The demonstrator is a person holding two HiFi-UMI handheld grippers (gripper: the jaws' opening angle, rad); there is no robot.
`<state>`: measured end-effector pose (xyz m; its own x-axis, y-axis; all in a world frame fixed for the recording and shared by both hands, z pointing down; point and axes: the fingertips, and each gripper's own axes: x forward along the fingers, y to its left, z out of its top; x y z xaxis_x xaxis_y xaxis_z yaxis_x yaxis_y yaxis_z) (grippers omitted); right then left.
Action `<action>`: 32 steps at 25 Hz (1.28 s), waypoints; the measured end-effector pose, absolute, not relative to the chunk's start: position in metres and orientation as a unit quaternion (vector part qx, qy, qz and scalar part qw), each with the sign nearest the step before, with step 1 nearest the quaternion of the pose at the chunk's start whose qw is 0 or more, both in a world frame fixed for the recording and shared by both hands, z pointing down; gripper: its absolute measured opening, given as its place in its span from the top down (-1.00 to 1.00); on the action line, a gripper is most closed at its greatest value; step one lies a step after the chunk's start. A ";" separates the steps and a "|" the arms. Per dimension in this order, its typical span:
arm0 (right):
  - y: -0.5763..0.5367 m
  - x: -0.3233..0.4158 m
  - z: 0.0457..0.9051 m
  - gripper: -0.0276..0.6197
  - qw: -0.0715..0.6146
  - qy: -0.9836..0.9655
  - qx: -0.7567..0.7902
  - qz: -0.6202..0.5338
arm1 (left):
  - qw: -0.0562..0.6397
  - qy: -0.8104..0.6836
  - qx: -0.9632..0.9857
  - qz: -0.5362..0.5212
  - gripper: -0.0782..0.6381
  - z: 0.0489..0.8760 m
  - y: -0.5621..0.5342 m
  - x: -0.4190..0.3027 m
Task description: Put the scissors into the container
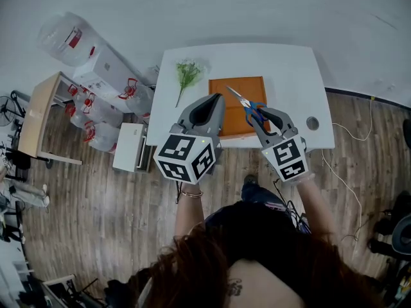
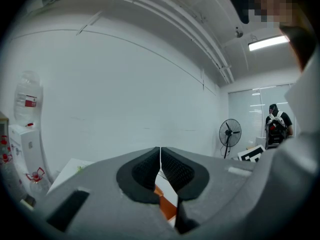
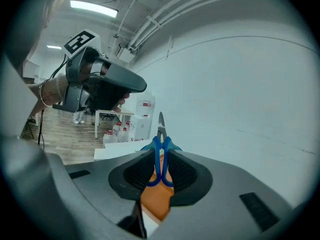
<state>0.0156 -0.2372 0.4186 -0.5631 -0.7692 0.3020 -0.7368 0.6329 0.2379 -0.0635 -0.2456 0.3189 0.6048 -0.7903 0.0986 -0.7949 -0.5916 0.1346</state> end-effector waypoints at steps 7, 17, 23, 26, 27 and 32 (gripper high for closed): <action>-0.255 0.011 0.449 0.66 0.245 -0.886 0.388 -0.063 | 0.086 -0.453 0.887 0.020 0.72 0.322 -0.267 -0.061; -0.274 0.009 0.494 0.66 0.306 -0.888 0.334 -0.081 | 0.091 -0.463 0.881 0.027 0.72 0.329 -0.286 -0.057; -0.282 0.007 0.520 0.66 0.342 -0.885 0.300 -0.097 | 0.096 -0.470 0.877 0.030 0.72 0.332 -0.295 -0.058; -0.285 0.007 0.533 0.66 0.359 -0.883 0.283 -0.104 | 0.097 -0.472 0.876 0.031 0.72 0.334 -0.298 -0.056; -0.286 0.007 0.537 0.66 0.365 -0.883 0.277 -0.106 | 0.097 -0.472 0.875 0.032 0.72 0.334 -0.299 -0.056; -0.292 0.006 0.556 0.66 0.390 -0.878 0.252 -0.114 | 0.102 -0.477 0.872 0.035 0.72 0.339 -0.306 -0.058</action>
<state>0.0058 -0.2921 0.5563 -0.5682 -0.5316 0.6281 -0.3534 0.8470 0.3971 -0.0581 -0.3058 0.3385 0.5431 -0.8246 0.1584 -0.8388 -0.5247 0.1452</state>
